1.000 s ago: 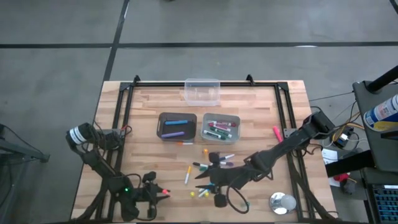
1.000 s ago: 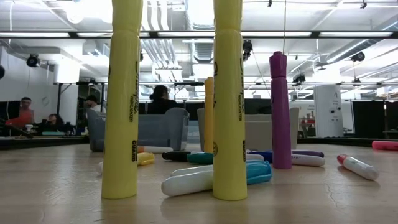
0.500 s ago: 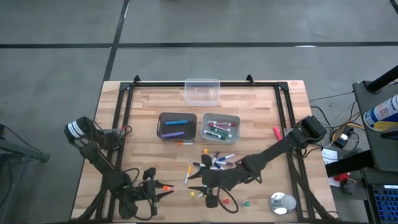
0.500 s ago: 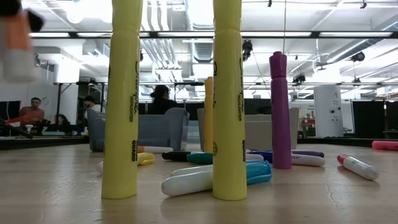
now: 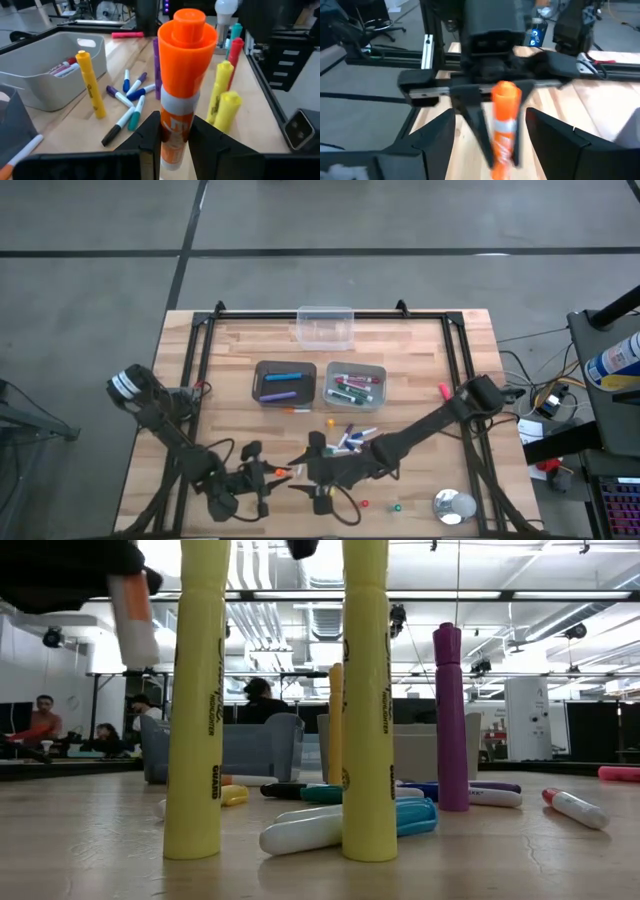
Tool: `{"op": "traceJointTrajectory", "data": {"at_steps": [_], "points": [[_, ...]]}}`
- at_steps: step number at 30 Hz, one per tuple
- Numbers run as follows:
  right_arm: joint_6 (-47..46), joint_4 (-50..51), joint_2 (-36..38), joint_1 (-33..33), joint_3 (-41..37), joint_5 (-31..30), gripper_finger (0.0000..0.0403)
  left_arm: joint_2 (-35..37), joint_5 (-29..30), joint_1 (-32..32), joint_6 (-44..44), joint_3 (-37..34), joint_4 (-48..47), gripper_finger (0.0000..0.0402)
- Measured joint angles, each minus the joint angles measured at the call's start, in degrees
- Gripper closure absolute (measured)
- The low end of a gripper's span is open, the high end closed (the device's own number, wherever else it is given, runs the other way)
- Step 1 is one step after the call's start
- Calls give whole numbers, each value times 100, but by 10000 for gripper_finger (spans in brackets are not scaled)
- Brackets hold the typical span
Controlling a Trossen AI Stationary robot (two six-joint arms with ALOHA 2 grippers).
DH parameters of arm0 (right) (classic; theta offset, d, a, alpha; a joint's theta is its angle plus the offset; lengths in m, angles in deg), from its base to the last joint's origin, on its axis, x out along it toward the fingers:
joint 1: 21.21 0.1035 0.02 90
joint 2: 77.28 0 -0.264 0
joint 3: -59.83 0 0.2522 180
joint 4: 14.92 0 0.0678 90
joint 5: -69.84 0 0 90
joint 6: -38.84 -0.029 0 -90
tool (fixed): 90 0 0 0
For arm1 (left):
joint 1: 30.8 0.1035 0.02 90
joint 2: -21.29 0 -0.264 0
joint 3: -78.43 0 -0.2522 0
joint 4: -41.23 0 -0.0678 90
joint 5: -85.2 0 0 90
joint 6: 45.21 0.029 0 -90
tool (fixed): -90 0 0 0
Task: Pick & Place Markers
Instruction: Put the large orange marker pen into the white bin
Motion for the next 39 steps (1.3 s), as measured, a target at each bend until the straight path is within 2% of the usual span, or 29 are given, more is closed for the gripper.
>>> {"op": "traceJointTrajectory", "data": {"at_steps": [6, 18, 25, 30, 39], "points": [[165, 18, -196, -12, 372, -42, 175, 0, -13, 67, 139, 6, 94, 328], [-460, 352, -234, -155, 375, -38, 181, 0, -291, 75, 486, 6, 479, 328], [-451, 378, -252, -195, 368, 7, 186, 0, -291, 94, 635, 8, 588, 328], [-454, 363, -252, -227, 366, 347, 215, 0, -292, 108, 698, 8, 597, 328], [-565, 376, -252, -256, 366, 475, 290, 0, -289, 120, 698, 8, 601, 328]]}}
